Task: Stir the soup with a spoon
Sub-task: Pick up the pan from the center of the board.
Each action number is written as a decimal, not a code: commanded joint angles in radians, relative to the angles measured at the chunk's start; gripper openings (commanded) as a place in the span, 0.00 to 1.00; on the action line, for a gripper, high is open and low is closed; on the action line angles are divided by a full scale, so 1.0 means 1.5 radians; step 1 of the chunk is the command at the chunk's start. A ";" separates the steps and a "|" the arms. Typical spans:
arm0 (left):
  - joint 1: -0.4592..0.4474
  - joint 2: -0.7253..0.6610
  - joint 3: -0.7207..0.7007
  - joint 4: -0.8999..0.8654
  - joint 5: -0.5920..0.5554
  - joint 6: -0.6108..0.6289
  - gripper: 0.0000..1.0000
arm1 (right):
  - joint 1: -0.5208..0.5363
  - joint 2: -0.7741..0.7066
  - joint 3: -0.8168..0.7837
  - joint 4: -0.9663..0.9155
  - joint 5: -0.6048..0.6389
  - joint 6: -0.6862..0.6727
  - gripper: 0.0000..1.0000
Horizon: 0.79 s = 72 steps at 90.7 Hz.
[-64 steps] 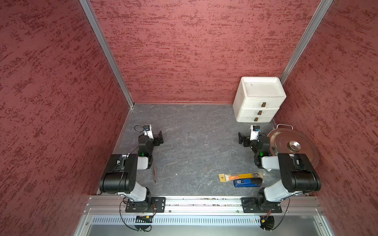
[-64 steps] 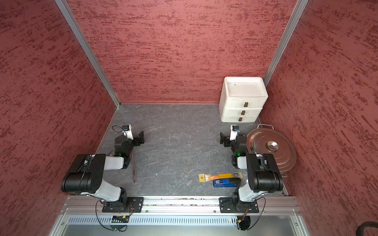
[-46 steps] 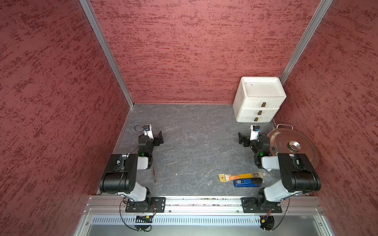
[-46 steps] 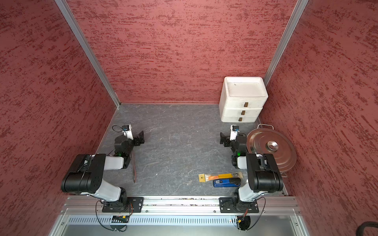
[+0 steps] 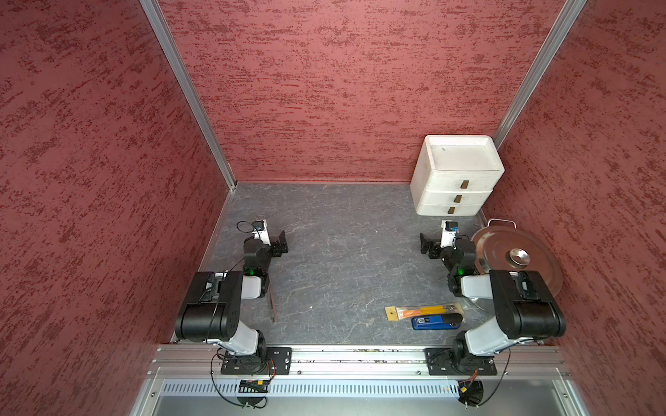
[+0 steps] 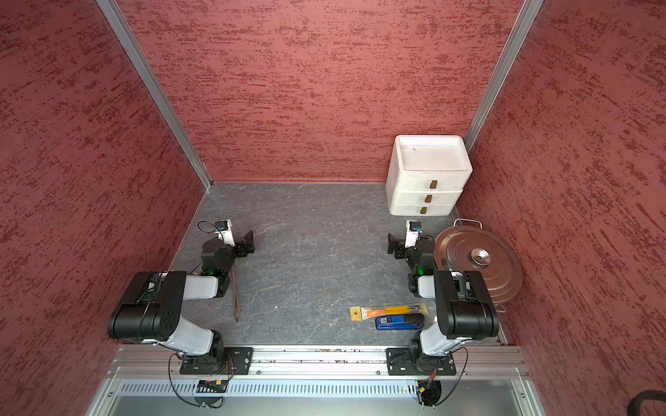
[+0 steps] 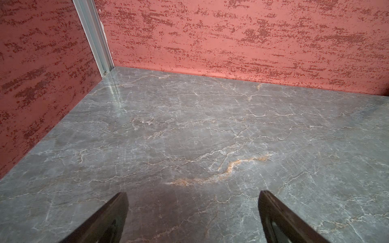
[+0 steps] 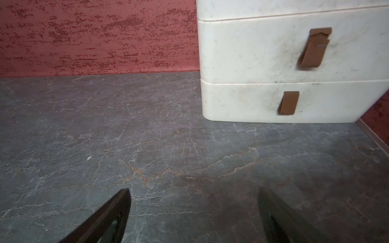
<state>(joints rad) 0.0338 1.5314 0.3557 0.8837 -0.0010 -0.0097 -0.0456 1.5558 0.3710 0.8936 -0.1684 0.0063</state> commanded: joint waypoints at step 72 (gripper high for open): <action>0.003 -0.296 0.352 -0.755 -0.055 -0.251 1.00 | 0.046 -0.291 0.407 -0.829 -0.004 0.164 0.85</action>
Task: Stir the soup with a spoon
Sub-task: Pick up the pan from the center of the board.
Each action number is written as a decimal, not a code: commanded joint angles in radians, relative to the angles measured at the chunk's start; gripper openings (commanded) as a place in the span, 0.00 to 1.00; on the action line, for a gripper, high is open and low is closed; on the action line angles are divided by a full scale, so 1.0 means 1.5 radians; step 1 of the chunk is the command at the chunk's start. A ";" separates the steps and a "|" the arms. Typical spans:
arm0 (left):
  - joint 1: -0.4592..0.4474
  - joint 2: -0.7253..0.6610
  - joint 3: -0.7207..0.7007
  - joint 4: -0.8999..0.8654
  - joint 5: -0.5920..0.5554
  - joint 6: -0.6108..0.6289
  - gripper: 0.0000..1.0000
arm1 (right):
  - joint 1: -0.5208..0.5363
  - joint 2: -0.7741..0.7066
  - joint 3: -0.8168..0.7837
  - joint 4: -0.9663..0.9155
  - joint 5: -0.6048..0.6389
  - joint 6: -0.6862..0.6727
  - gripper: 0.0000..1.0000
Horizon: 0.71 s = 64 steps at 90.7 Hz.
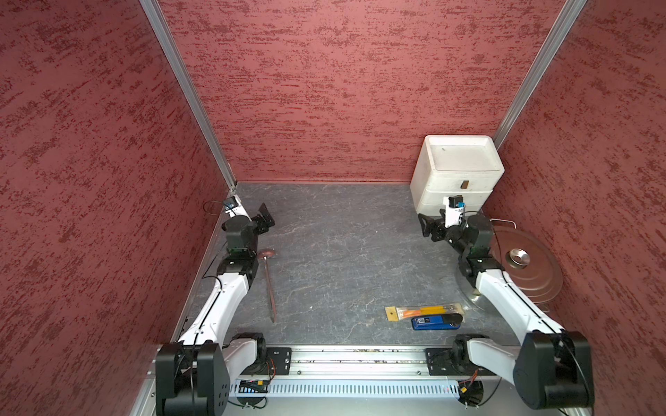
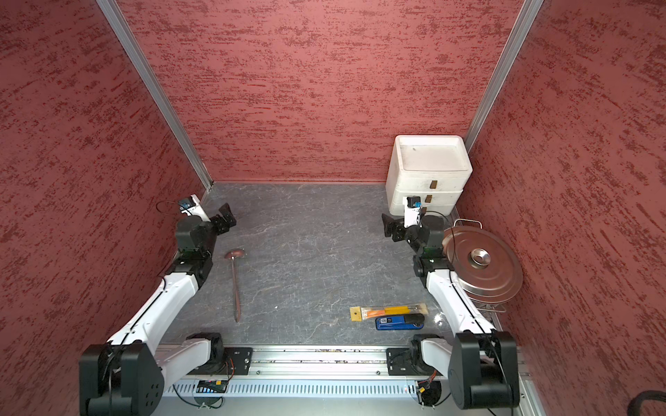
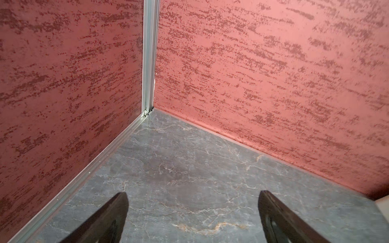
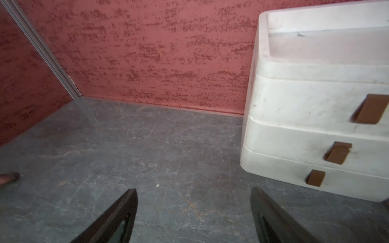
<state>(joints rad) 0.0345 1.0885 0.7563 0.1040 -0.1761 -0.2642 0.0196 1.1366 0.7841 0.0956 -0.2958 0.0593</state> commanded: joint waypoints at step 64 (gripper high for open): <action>-0.197 0.094 0.195 -0.415 0.276 -0.028 1.00 | -0.222 0.179 0.493 -0.726 0.203 0.342 0.67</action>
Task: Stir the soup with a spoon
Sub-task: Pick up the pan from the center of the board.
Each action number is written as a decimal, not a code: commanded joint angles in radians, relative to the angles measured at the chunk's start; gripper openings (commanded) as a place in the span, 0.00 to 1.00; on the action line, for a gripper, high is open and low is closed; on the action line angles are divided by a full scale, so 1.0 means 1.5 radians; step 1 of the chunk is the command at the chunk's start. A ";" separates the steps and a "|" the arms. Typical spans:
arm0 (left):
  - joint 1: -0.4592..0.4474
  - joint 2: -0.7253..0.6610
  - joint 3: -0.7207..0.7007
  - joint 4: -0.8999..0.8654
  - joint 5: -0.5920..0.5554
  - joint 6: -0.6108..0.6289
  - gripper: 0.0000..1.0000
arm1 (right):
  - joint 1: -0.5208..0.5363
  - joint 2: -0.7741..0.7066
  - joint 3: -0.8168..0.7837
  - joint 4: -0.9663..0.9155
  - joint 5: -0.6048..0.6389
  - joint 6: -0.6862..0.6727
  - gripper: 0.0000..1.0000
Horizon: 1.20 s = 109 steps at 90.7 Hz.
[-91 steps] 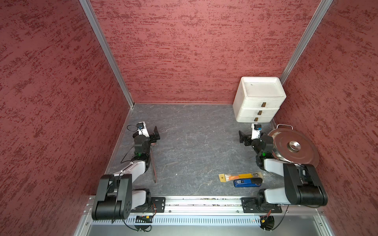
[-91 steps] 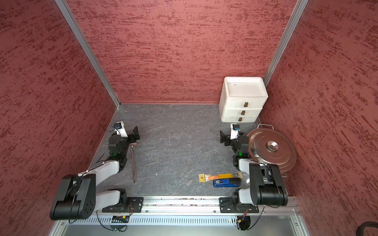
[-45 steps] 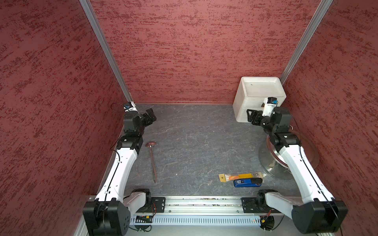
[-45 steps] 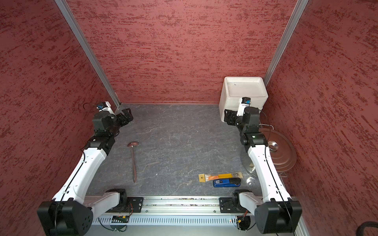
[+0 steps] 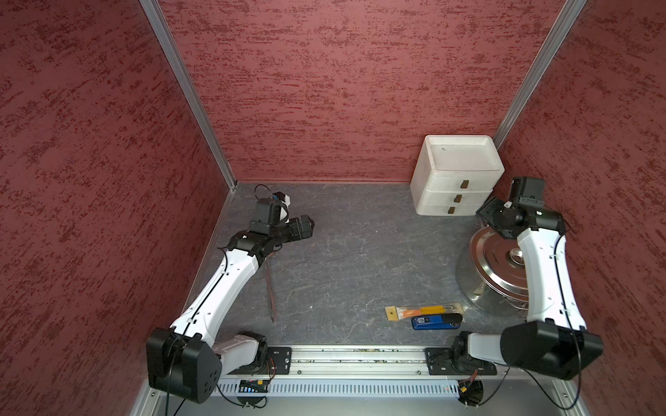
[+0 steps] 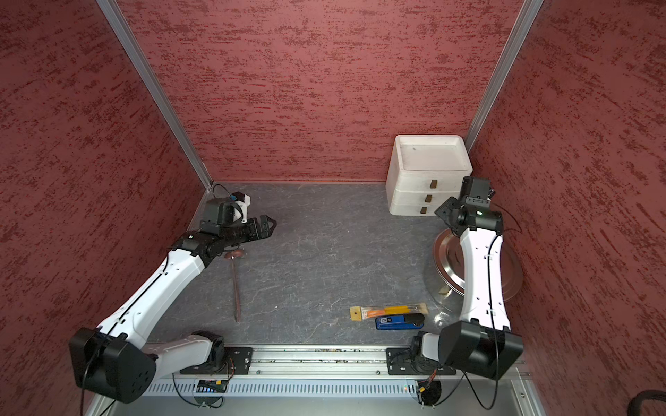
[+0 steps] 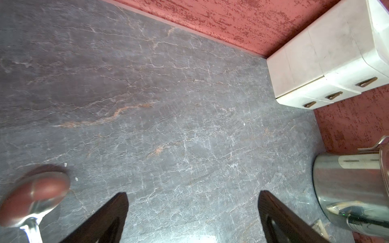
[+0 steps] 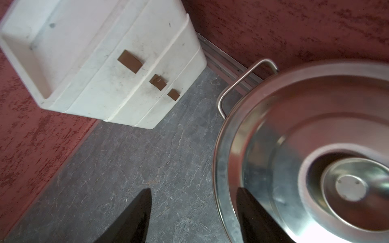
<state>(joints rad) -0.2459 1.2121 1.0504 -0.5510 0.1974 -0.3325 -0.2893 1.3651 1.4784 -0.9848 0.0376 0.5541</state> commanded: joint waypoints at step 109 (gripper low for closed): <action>-0.048 0.063 0.017 0.032 -0.009 0.027 1.00 | -0.051 0.268 0.141 -0.012 0.034 -0.060 0.47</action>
<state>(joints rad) -0.3107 1.3071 1.0443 -0.5007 0.2008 -0.3161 -0.3618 1.7554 1.6798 -1.0206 0.0490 0.4877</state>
